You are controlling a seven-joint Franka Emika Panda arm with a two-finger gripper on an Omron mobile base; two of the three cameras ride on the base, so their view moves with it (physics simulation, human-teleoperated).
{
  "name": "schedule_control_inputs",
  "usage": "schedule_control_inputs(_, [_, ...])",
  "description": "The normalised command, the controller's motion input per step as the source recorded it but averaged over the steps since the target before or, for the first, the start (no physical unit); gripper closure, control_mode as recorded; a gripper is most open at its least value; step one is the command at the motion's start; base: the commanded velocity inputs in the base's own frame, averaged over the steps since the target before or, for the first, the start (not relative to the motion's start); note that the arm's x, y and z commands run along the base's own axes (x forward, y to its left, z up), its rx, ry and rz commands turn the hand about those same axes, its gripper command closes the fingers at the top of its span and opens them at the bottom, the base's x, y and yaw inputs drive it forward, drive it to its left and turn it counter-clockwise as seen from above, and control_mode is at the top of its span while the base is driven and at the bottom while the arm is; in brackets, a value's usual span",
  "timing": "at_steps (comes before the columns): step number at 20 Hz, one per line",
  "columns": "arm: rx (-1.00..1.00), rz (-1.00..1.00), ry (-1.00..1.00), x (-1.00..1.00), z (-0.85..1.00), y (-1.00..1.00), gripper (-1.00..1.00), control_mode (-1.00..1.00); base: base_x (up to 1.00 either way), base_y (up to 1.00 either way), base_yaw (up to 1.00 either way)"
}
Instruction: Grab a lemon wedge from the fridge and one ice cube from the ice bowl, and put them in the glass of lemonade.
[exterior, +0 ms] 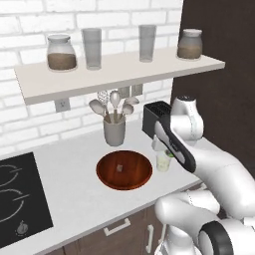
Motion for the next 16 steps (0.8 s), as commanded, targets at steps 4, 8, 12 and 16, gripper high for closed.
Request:
schedule_control_inputs(4, [0.00,0.00,0.00,0.12,-0.09,0.00,1.00,-1.00,0.00,0.00,0.00])
schedule_control_inputs(8, [0.00,0.00,0.00,0.16,-0.01,0.00,1.00,-1.00,0.00,0.00,0.00])
schedule_control_inputs(12, [0.00,0.00,0.00,0.56,0.00,-0.05,1.00,-1.00,0.00,0.00,0.00])
schedule_control_inputs(16, [0.00,0.00,0.01,0.53,0.00,-0.09,1.00,-1.00,0.00,0.00,0.00])
